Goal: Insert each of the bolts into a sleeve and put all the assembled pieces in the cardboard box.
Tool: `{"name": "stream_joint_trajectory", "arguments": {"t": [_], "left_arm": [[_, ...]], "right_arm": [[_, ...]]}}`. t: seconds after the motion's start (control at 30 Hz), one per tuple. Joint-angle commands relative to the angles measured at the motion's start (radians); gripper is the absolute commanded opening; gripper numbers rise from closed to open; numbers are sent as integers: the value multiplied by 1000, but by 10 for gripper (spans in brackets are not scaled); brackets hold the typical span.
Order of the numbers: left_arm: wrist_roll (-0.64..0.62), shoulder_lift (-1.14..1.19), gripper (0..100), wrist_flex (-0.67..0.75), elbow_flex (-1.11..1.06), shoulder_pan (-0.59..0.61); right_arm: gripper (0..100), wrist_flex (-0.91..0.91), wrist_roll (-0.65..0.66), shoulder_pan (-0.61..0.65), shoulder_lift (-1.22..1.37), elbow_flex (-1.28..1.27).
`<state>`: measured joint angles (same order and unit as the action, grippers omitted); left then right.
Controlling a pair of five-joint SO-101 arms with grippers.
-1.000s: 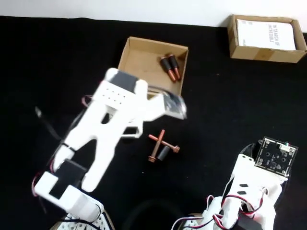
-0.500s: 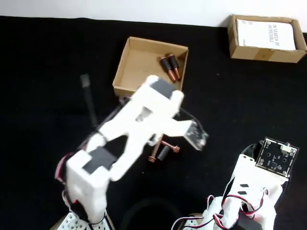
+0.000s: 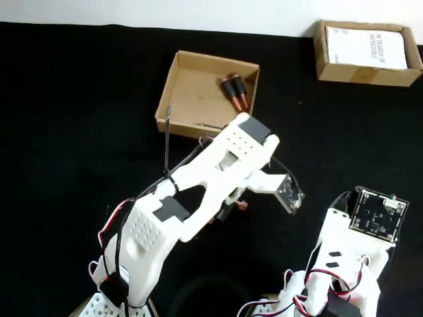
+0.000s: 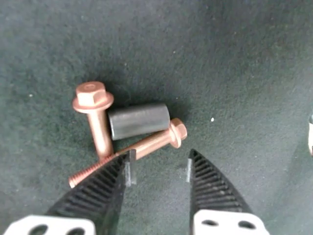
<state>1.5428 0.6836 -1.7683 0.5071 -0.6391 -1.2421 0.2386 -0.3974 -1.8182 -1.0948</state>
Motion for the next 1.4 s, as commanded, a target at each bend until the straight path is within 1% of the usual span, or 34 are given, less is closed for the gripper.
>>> {"name": "stream_joint_trajectory", "arguments": {"t": [0.0,0.23,0.4,0.67,0.8,0.93,1.07,1.2,1.37], "left_arm": [[433,2,182,3,33,24],[433,94,181,9,53,21],[437,133,181,25,108,19],[440,236,182,29,263,2],[434,251,182,29,269,-8],[427,245,181,26,266,7],[313,242,181,18,274,50],[203,203,181,17,371,87],[89,127,182,15,461,91]], "right_arm": [[6,22,3,12,-1,13],[6,-38,3,56,-4,15],[6,-36,3,65,-4,15],[6,-36,6,65,-4,15],[6,-36,78,65,-4,16],[6,-35,94,65,7,50],[6,-33,89,65,7,47],[6,-31,87,65,7,44],[6,-35,87,65,5,44]]}}
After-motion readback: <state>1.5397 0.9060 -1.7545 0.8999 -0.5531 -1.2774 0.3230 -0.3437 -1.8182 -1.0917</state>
